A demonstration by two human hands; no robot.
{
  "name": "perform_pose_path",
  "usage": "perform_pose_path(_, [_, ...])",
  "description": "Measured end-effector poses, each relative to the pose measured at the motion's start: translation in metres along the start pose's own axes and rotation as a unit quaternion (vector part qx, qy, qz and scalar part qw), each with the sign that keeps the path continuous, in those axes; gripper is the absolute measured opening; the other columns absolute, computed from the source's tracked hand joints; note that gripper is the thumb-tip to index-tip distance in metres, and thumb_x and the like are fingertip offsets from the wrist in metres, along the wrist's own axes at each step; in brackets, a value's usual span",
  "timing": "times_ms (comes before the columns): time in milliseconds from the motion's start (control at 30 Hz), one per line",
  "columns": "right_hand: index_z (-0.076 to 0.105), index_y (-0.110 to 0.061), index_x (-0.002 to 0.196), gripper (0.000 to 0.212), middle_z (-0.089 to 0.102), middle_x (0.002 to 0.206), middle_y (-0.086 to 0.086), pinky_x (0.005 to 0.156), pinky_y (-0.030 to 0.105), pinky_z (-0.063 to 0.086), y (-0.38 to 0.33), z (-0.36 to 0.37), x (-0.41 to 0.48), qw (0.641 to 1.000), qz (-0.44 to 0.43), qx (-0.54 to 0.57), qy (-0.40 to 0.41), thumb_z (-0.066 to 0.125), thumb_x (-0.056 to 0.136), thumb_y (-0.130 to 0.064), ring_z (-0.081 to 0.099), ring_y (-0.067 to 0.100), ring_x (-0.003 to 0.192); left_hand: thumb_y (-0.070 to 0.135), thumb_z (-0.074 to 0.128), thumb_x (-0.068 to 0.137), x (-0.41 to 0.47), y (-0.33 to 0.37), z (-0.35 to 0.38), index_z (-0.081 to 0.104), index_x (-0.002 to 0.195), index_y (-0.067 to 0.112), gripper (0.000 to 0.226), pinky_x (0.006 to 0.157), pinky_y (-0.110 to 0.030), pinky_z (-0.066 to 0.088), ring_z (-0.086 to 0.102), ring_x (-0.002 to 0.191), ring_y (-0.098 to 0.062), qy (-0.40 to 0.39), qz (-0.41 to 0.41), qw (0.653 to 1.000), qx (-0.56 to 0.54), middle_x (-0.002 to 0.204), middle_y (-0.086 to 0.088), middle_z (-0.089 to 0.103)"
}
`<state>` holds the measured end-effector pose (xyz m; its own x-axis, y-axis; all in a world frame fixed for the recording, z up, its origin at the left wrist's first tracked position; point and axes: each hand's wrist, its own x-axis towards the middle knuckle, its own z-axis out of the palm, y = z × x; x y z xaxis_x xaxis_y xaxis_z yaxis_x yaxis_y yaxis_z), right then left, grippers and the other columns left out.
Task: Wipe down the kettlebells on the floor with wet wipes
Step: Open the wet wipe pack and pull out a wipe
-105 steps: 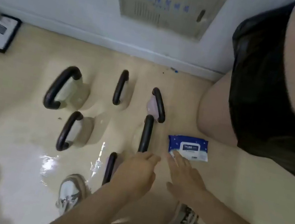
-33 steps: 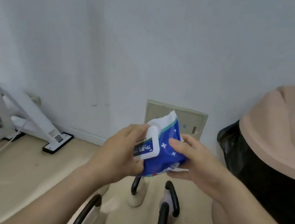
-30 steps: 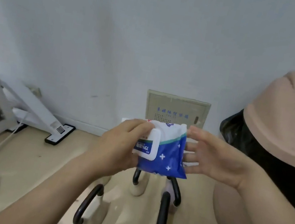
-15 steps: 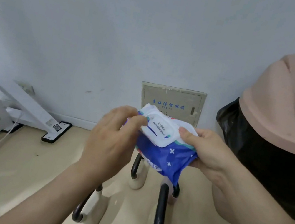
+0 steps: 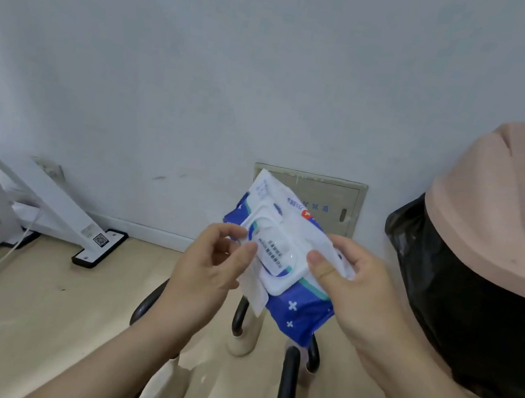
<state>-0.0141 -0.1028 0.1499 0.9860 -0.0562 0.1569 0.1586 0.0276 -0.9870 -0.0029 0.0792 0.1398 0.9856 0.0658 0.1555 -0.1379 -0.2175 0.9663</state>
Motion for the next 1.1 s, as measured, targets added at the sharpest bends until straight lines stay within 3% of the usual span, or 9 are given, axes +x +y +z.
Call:
perform_pose_path(200, [0.063, -0.036, 0.091, 0.02, 0.072, 0.09, -0.007, 0.067, 0.036, 0.062, 0.001, 0.012, -0.003, 0.999, 0.013, -0.041, -0.004, 0.068, 0.088, -0.017, 0.072, 0.011, 0.081, 0.024, 0.073, 0.083, 0.003, -0.002, 0.004, 0.069, 0.085, 0.015, 0.01, 0.055, -0.014, 0.047, 0.06, 0.067, -0.004, 0.053, -0.028, 0.995, -0.075, 0.077, 0.001, 0.069])
perform_pose_path(300, [0.062, -0.035, 0.092, 0.018, 0.071, 0.092, -0.006, 0.058, 0.028, 0.059, 0.001, 0.013, -0.002, 0.999, 0.023, -0.025, 0.025, 0.068, 0.088, -0.019, 0.072, 0.009, 0.078, 0.021, 0.073, 0.083, -0.001, 0.0, 0.003, 0.068, 0.079, 0.017, 0.007, 0.057, -0.015, 0.044, 0.058, 0.065, -0.003, 0.078, 0.06, 0.995, -0.004, 0.075, 0.006, 0.068])
perform_pose_path(401, [0.065, -0.028, 0.1, 0.013, 0.072, 0.096, -0.003, 0.055, 0.025, 0.055, 0.004, 0.012, -0.001, 0.995, 0.059, 0.04, 0.065, 0.065, 0.09, -0.019, 0.073, 0.014, 0.079, 0.023, 0.069, 0.085, -0.007, 0.002, 0.003, 0.067, 0.076, 0.018, 0.011, 0.061, -0.017, 0.044, 0.057, 0.07, -0.006, 0.073, 0.326, 0.914, 0.228, 0.078, 0.008, 0.062])
perform_pose_path(467, [0.066, -0.022, 0.104, 0.012, 0.074, 0.096, 0.0, 0.063, 0.033, 0.058, 0.005, 0.016, -0.002, 0.991, 0.085, 0.071, 0.076, 0.061, 0.093, -0.018, 0.073, 0.021, 0.084, 0.023, 0.062, 0.085, -0.014, 0.0, 0.012, 0.066, 0.073, 0.015, 0.016, 0.054, -0.027, 0.046, 0.056, 0.062, -0.015, 0.038, 0.414, 0.843, 0.34, 0.073, 0.003, 0.061])
perform_pose_path(601, [0.067, -0.017, 0.108, 0.02, 0.076, 0.097, 0.006, 0.079, 0.044, 0.059, 0.006, 0.02, -0.007, 0.985, 0.114, 0.122, 0.038, 0.067, 0.088, -0.02, 0.073, 0.027, 0.088, 0.004, 0.068, 0.068, -0.024, -0.005, 0.028, 0.06, 0.067, 0.014, 0.013, 0.046, -0.028, 0.031, 0.044, 0.053, -0.019, 0.005, 0.447, 0.782, 0.435, 0.064, -0.001, 0.05])
perform_pose_path(768, [0.067, -0.016, 0.105, 0.041, 0.076, 0.094, 0.006, 0.07, 0.036, 0.059, 0.0, 0.015, -0.008, 0.99, 0.107, 0.093, 0.019, 0.08, 0.069, -0.003, 0.074, 0.023, 0.082, 0.005, 0.052, 0.072, -0.034, -0.003, 0.029, 0.064, 0.076, 0.013, 0.015, 0.052, -0.027, 0.028, 0.044, 0.057, -0.02, -0.001, 0.443, 0.761, 0.474, 0.069, -0.002, 0.055])
perform_pose_path(868, [0.067, -0.017, 0.103, 0.042, 0.074, 0.091, 0.002, 0.056, 0.027, 0.056, -0.007, 0.008, -0.005, 0.993, 0.102, 0.054, 0.03, 0.079, 0.07, 0.004, 0.073, 0.015, 0.07, 0.012, 0.047, 0.077, -0.042, 0.001, 0.03, 0.069, 0.089, 0.012, 0.025, 0.054, -0.029, 0.041, 0.053, 0.062, -0.021, -0.04, 0.416, 0.786, 0.456, 0.077, -0.001, 0.062])
perform_pose_path(968, [0.067, -0.022, 0.101, 0.04, 0.071, 0.085, -0.006, 0.051, 0.02, 0.053, -0.015, 0.001, -0.003, 0.997, 0.064, -0.016, 0.032, 0.081, 0.07, -0.001, 0.07, 0.004, 0.063, 0.016, 0.05, 0.084, -0.046, 0.01, 0.022, 0.069, 0.098, 0.021, 0.024, 0.067, -0.028, 0.051, 0.064, 0.077, -0.01, -0.081, 0.344, 0.887, 0.297, 0.087, 0.011, 0.069])
perform_pose_path(1102, [0.067, -0.027, 0.095, 0.036, 0.072, 0.081, -0.01, 0.056, 0.02, 0.055, -0.017, 0.001, -0.002, 0.998, 0.033, -0.048, 0.031, 0.082, 0.07, -0.005, 0.07, 0.005, 0.066, 0.013, 0.063, 0.087, -0.036, 0.02, 0.005, 0.072, 0.088, 0.034, 0.024, 0.071, -0.014, 0.051, 0.067, 0.075, 0.001, 0.013, 0.204, 0.971, 0.124, 0.079, 0.02, 0.072])
